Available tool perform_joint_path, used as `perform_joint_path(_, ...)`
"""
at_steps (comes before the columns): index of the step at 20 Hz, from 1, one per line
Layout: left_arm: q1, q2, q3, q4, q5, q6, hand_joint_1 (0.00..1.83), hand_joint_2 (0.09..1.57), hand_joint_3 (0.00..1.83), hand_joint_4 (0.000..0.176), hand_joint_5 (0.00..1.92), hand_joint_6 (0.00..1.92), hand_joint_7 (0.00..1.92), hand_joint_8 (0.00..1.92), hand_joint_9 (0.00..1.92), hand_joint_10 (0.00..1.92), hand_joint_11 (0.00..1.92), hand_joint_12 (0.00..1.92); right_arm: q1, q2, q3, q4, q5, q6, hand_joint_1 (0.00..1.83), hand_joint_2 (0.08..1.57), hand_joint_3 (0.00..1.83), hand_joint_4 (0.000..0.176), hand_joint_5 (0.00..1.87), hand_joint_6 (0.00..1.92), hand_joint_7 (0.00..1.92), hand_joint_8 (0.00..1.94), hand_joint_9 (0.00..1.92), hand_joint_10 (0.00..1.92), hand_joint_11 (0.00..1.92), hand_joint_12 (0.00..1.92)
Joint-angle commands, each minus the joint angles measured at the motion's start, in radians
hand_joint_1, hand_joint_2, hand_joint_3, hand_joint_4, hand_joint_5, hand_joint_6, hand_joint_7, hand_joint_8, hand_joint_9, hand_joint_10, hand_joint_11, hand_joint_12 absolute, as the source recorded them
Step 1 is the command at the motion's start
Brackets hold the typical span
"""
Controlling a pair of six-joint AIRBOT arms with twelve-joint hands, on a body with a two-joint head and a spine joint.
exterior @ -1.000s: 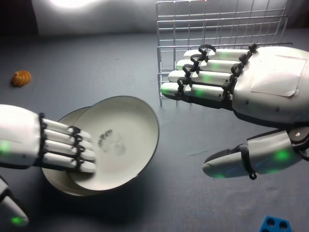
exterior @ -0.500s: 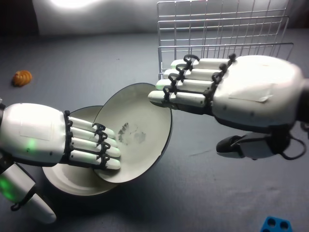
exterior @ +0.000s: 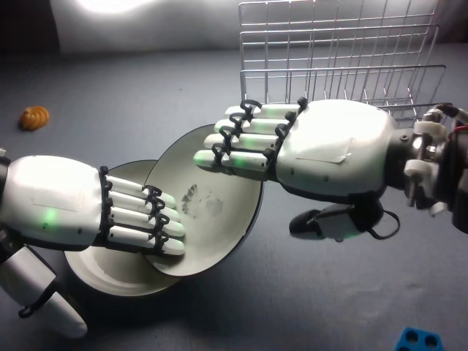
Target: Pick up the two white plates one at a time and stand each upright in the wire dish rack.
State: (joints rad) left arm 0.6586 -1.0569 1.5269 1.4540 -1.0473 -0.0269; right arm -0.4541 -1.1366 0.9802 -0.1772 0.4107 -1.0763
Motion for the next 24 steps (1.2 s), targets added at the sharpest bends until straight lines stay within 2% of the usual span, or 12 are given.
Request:
perform_joint_path(1, -0.001, -0.014, 0.000, -0.047, -0.030, -0.003, 0.00, 1.06, 0.01, 0.000, 0.02, 0.01, 0.00, 0.00, 0.00, 0.00, 0.00, 0.00, 0.006, -0.007, 0.008, -0.004, 0.113, -0.010, 1.07, 1.05, 0.00, 0.000, 0.00, 0.00, 0.00, 0.00, 0.00, 0.00, 0.00, 0.00)
perform_joint_path(8, -0.002, -0.018, 0.012, -0.063, -0.032, -0.006, 0.00, 1.06, 0.01, 0.000, 0.00, 0.00, 0.00, 0.00, 0.00, 0.00, 0.00, 0.00, 0.005, -0.078, 0.040, -0.163, 0.168, -0.010, 1.07, 1.07, 0.00, 0.000, 0.06, 0.02, 0.00, 0.00, 0.00, 0.00, 0.04, 0.02)
perform_joint_path(9, -0.002, -0.018, 0.014, -0.067, -0.032, -0.006, 0.00, 1.06, 0.00, 0.000, 0.00, 0.00, 0.00, 0.00, 0.00, 0.00, 0.00, 0.00, 0.004, -0.085, 0.041, -0.171, 0.168, -0.012, 1.09, 1.08, 0.00, 0.000, 0.14, 0.01, 0.07, 0.00, 0.06, 0.01, 0.01, 0.29)
perform_joint_path(12, -0.002, -0.019, 0.017, -0.073, -0.034, -0.009, 0.00, 1.06, 0.01, 0.000, 0.00, 0.00, 0.00, 0.00, 0.00, 0.00, 0.00, 0.00, -0.003, -0.112, 0.053, -0.202, 0.165, -0.046, 1.11, 1.10, 0.00, 0.000, 0.25, 0.02, 0.16, 0.01, 0.13, 0.02, 0.00, 0.64)
perform_joint_path(14, -0.002, -0.018, 0.019, -0.073, -0.036, -0.009, 0.00, 1.06, 0.00, 0.000, 0.00, 0.00, 0.00, 0.00, 0.00, 0.00, 0.00, 0.00, -0.005, -0.126, 0.066, -0.202, 0.165, -0.046, 1.10, 1.13, 0.01, 0.000, 0.27, 0.01, 0.17, 0.00, 0.13, 0.01, 0.00, 0.61)
perform_joint_path(17, -0.002, -0.019, 0.022, -0.074, -0.036, -0.009, 0.00, 1.06, 0.00, 0.000, 0.00, 0.00, 0.00, 0.00, 0.00, 0.00, 0.00, 0.00, -0.006, -0.152, 0.104, -0.202, 0.168, -0.047, 1.12, 1.13, 0.00, 0.000, 0.33, 0.01, 0.26, 0.01, 0.21, 0.03, 0.00, 0.83)
perform_joint_path(20, -0.002, -0.020, 0.022, -0.077, -0.036, -0.010, 0.00, 1.06, 0.00, 0.000, 0.01, 0.00, 0.01, 0.00, 0.00, 0.00, 0.00, 0.00, -0.008, -0.174, 0.147, -0.194, 0.219, -0.047, 1.15, 1.13, 0.00, 0.000, 0.33, 0.01, 0.25, 0.00, 0.21, 0.02, 0.00, 0.84)
perform_joint_path(21, -0.002, -0.020, 0.023, -0.078, -0.036, -0.012, 0.00, 1.06, 0.00, 0.000, 0.01, 0.00, 0.00, 0.00, 0.00, 0.00, 0.00, 0.00, -0.007, -0.179, 0.156, -0.177, 0.223, -0.047, 1.20, 1.09, 0.00, 0.000, 0.38, 0.02, 0.32, 0.02, 0.26, 0.03, 0.00, 0.94)
perform_joint_path(23, -0.002, -0.024, 0.029, -0.081, -0.038, -0.015, 0.00, 1.06, 0.00, 0.000, 0.01, 0.00, 0.01, 0.00, 0.00, 0.00, 0.00, 0.00, -0.009, -0.183, 0.170, -0.170, 0.229, -0.047, 1.19, 1.16, 0.01, 0.000, 0.42, 0.02, 0.41, 0.03, 0.36, 0.06, 0.00, 1.08)
perform_joint_path(24, -0.002, -0.025, 0.031, -0.082, -0.038, -0.015, 0.00, 1.06, 0.00, 0.000, 0.02, 0.01, 0.01, 0.01, 0.01, 0.00, 0.00, 0.00, -0.010, -0.183, 0.171, -0.167, 0.232, -0.047, 1.25, 1.12, 0.00, 0.000, 0.54, 0.04, 0.55, 0.03, 0.49, 0.09, 0.00, 1.29)
